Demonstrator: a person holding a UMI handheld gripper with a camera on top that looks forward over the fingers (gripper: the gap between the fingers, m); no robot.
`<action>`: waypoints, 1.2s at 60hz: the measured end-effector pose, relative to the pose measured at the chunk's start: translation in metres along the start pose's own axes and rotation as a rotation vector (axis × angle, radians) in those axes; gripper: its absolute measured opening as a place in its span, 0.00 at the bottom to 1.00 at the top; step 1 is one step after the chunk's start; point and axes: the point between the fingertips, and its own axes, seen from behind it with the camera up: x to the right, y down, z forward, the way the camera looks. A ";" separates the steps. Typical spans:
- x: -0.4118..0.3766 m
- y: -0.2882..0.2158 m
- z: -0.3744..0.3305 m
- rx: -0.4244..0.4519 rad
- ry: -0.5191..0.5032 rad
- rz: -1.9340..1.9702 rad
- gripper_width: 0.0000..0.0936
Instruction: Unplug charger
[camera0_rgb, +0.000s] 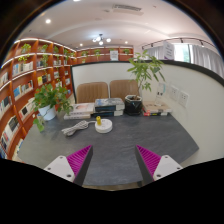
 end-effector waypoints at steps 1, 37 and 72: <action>-0.006 0.005 0.011 -0.008 -0.011 -0.004 0.91; -0.076 -0.028 0.310 -0.019 -0.116 -0.153 0.55; -0.044 -0.207 0.263 0.207 -0.070 0.014 0.04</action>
